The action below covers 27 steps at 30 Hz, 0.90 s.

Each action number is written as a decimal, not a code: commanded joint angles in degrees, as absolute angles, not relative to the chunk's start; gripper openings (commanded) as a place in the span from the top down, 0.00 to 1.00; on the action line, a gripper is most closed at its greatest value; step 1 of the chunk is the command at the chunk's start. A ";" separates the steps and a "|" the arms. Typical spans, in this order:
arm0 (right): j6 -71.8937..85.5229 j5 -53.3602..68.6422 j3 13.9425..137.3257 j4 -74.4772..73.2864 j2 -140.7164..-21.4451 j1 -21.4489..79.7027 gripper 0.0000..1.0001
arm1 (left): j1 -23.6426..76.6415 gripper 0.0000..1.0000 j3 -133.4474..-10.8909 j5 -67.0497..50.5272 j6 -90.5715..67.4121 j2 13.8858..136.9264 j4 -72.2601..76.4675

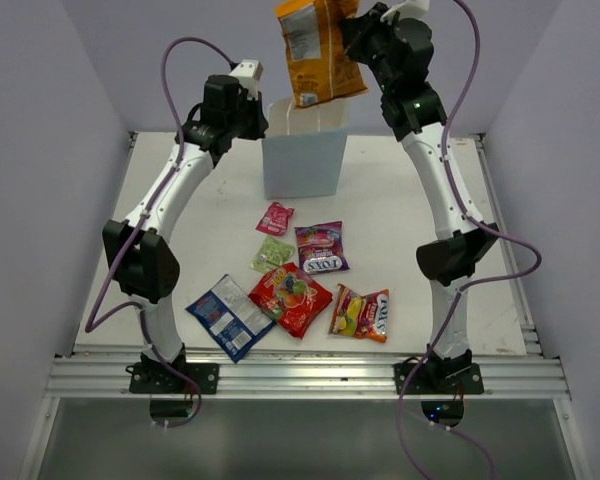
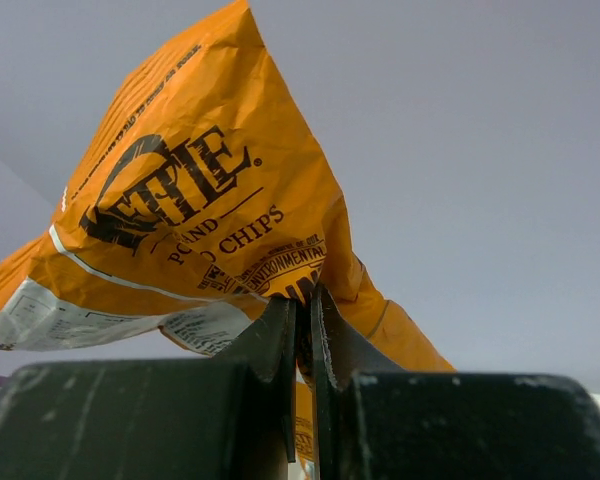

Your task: Place the snacks into the paper bag

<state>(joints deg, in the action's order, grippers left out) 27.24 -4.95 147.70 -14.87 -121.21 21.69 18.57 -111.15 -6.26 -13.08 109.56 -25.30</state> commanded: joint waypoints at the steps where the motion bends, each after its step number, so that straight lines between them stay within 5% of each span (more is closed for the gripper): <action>1: 33.83 -4.13 151.96 -3.26 -119.71 21.71 1.00 | 18.90 1.00 -113.91 -7.82 -14.33 109.51 -25.05; 12: 37.00 -4.66 150.65 0.70 -120.15 22.24 1.00 | 18.90 1.00 -112.85 -7.73 -14.06 108.46 -25.58; 27: 36.13 -1.14 131.07 0.18 -117.34 24.52 1.00 | 18.90 1.00 -112.85 -6.42 -14.68 108.98 -25.05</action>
<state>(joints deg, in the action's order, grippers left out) 36.27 -1.93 133.69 -3.51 -121.43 23.90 18.57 -111.31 -6.79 -13.30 109.60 -25.82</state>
